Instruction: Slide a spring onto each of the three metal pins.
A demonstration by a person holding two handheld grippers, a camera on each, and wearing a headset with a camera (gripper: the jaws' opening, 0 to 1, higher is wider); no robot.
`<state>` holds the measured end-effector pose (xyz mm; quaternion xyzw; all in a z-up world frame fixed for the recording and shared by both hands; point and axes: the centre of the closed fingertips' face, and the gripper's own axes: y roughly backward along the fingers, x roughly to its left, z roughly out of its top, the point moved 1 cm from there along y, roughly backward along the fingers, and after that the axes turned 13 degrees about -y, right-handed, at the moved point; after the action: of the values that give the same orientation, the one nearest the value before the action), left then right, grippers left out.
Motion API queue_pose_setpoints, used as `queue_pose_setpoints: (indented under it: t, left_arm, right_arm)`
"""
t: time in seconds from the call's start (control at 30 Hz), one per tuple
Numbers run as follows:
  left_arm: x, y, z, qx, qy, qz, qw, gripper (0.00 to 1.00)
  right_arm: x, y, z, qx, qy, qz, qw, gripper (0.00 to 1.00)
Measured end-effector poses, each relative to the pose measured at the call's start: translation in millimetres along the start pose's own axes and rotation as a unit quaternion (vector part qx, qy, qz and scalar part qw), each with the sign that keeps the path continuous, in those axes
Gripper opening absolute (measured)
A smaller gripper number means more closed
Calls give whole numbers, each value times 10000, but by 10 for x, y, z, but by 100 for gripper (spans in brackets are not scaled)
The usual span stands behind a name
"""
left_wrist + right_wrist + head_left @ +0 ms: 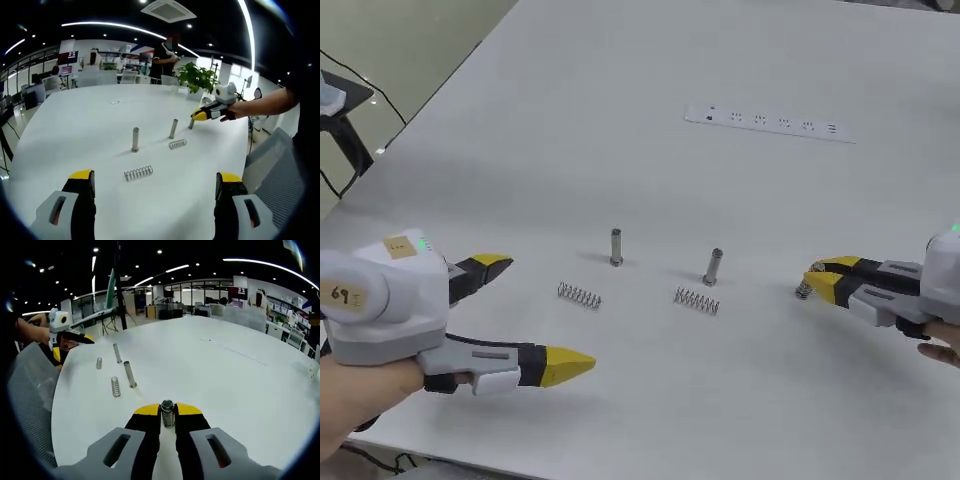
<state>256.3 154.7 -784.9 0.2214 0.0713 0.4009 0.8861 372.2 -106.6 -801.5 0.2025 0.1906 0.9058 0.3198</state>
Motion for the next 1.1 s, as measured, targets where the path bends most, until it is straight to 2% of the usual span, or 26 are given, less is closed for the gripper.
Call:
queue_pose_setpoints:
  t: [0.1, 0.33, 0.43, 0.9, 1.0, 1.1]
  left_arm:
    - [-10, -3, -1, -2, 28, -21, 10000, 98]
    - [-57, -14, 49, -54, 25, -69, 10000, 98]
    - [-57, -3, 71, -100, 26, -54, 9999, 98]
    - [-73, 14, 42, -48, 47, -41, 10000, 98]
    - [-73, 12, 71, -85, 44, -42, 9999, 98]
    - [-60, 9, 100, -141, 61, -28, 9999, 98]
  right_arm:
    - [-8, -8, 6, 37, -132, 12, 9999, 8]
    - [9, -25, -45, 256, -62, -2, 9997, 12]
    - [18, -24, -27, 193, -114, -3, 9997, 18]
    - [54, 77, 14, 92, -126, 29, 9999, 29]
    - [89, 116, 1, 115, -97, 55, 9999, 28]
    - [150, 155, 14, 19, -258, 192, 9995, 32]
